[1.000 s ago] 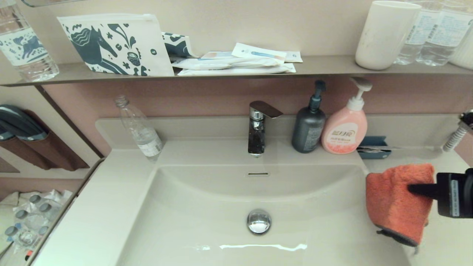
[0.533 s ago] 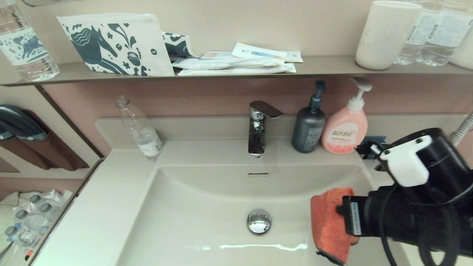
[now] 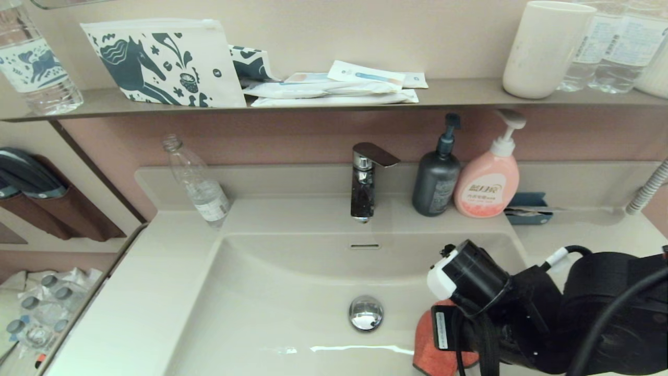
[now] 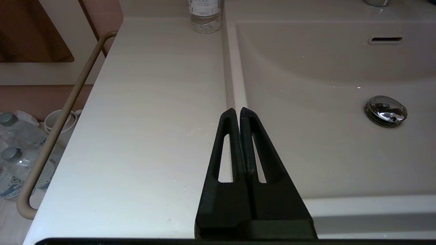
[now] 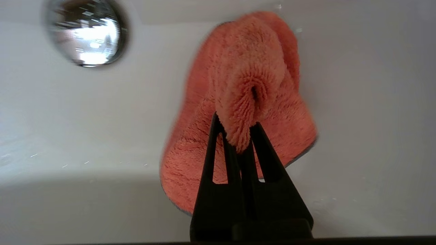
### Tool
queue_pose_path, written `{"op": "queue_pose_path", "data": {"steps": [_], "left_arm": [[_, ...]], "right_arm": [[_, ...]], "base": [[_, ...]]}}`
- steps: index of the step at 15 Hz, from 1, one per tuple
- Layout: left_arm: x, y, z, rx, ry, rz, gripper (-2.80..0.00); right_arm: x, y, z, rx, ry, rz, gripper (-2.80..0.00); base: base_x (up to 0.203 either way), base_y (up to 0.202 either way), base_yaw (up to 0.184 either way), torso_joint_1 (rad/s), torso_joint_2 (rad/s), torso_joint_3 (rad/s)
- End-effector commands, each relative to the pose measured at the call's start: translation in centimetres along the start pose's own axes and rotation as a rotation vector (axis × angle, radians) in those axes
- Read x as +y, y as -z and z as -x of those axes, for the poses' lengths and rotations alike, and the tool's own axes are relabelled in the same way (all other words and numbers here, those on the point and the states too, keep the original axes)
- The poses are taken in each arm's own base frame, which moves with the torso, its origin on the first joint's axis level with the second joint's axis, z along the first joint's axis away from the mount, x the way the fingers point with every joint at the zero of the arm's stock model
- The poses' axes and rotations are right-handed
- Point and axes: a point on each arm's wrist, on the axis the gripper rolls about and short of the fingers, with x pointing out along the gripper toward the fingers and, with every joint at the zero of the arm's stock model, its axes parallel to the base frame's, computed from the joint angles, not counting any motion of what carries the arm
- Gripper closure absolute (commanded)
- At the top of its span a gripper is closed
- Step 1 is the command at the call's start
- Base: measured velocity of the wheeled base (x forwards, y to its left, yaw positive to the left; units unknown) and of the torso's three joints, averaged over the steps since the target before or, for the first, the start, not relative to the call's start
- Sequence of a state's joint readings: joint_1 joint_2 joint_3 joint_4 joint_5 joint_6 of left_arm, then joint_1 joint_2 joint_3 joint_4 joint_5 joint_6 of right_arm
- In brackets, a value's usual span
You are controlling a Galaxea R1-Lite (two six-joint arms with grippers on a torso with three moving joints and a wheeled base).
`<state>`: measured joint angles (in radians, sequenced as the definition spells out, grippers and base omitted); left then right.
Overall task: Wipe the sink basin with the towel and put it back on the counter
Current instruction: Wipe the sink
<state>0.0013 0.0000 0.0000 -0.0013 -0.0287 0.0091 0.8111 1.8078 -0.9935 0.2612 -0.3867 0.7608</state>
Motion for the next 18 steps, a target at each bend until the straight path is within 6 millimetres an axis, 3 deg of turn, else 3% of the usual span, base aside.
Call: {"op": "queue_pose_path", "data": {"steps": [1, 9, 18], "left_arm": [[0.0, 0.0, 0.0, 0.001, 0.000, 0.000, 0.00], [0.0, 0.0, 0.0, 0.001, 0.000, 0.000, 0.00], [0.0, 0.0, 0.0, 0.001, 0.000, 0.000, 0.00]], "right_arm": [[0.2, 1.4, -2.7, 0.063, 0.072, 0.015, 0.00], [1.4, 3.1, -6.3, 0.131, -0.024, 0.005, 0.00], [8.3, 4.7, -8.4, 0.093, -0.227, 0.071, 0.00]], "base": [[0.000, 0.000, 0.000, 0.000, 0.00, 0.000], [0.000, 0.000, 0.000, 0.000, 0.00, 0.000], [0.000, 0.000, 0.000, 0.000, 0.00, 0.000]]}}
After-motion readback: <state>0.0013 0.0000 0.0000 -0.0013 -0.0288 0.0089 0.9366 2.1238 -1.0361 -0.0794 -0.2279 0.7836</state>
